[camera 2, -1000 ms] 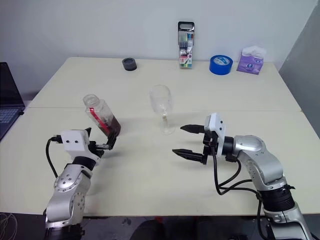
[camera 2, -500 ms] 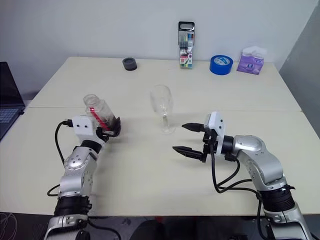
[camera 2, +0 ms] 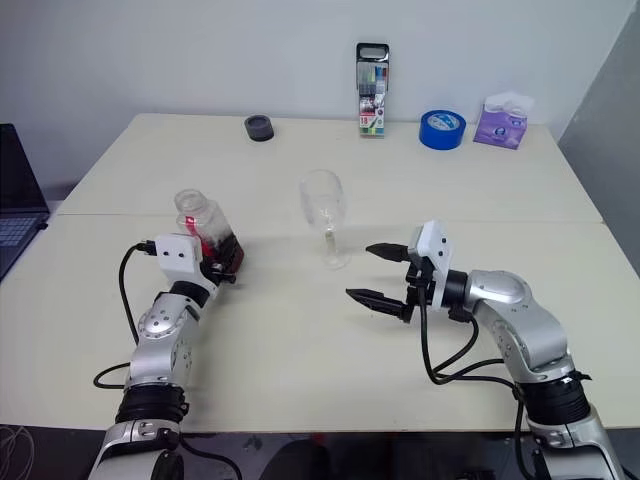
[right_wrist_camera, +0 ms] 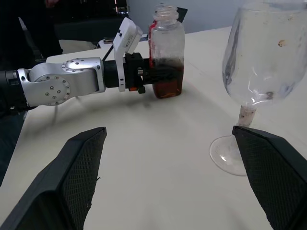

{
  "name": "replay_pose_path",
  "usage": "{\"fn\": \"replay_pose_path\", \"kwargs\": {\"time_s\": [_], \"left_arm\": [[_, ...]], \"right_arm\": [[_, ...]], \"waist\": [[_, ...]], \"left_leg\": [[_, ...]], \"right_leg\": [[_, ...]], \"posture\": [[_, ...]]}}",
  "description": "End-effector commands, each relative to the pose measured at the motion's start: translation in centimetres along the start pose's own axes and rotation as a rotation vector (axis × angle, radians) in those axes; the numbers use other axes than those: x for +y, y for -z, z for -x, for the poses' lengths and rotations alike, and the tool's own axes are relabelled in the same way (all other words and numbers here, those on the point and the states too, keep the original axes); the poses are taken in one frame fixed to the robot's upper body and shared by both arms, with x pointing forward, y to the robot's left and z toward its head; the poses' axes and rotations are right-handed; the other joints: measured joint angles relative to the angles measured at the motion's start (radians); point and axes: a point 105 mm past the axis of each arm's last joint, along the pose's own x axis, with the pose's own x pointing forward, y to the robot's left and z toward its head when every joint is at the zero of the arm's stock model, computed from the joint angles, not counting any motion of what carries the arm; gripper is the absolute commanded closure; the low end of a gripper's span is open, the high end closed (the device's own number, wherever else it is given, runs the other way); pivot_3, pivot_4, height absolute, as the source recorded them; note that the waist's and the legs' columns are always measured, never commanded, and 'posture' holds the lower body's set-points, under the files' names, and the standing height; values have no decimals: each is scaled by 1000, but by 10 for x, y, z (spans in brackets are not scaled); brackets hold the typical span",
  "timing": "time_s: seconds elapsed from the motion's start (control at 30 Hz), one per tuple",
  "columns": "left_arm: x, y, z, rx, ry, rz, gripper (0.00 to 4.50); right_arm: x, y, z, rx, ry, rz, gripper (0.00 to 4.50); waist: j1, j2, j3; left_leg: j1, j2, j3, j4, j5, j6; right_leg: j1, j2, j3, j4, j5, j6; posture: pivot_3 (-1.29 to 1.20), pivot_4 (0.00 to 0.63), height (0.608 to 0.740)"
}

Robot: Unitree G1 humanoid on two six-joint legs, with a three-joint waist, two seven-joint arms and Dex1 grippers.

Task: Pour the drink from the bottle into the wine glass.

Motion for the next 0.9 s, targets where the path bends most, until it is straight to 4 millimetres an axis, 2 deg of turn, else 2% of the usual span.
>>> {"fn": "replay_pose_path", "kwargs": {"time_s": [0.03,0.1,0.27,0.43,0.6,0.9], "left_arm": [[5,-41,-14,-96,27,-107,2741],[3,-65,-23,-128,79,-196,2741],[-5,-102,-36,-162,201,-382,2741],[-22,-128,-47,-180,336,-526,2741],[-27,-135,-55,-171,390,-605,2741],[-30,-141,-69,-179,443,-882,2741]], "right_arm": [[-1,-19,3,-53,32,75,0],[-10,-28,5,-83,80,100,0],[-23,-43,4,-148,163,141,0],[-30,-48,3,-161,220,161,0],[-32,-52,2,-175,243,172,0],[-30,-58,-3,-210,255,180,0]], "waist": [[0,-1,0],[1,-2,1],[0,-3,1],[-1,-3,1],[-3,-3,1],[-6,-3,1]], "left_leg": [[0,0,0,0,0,0],[-1,0,-1,0,0,0],[-2,0,-1,0,1,-1],[-2,0,-1,0,1,-1],[-4,-1,0,1,1,-1],[-10,-1,1,2,1,-2]], "right_leg": [[0,0,0,0,0,0],[0,0,-1,0,0,0],[-1,0,-1,0,0,0],[-1,0,-1,0,0,0],[-5,0,0,1,0,0],[-10,0,0,2,0,0]], "posture": [[0,150,740],[0,150,740],[0,150,740],[0,150,740],[0,150,740],[0,150,740]]}}
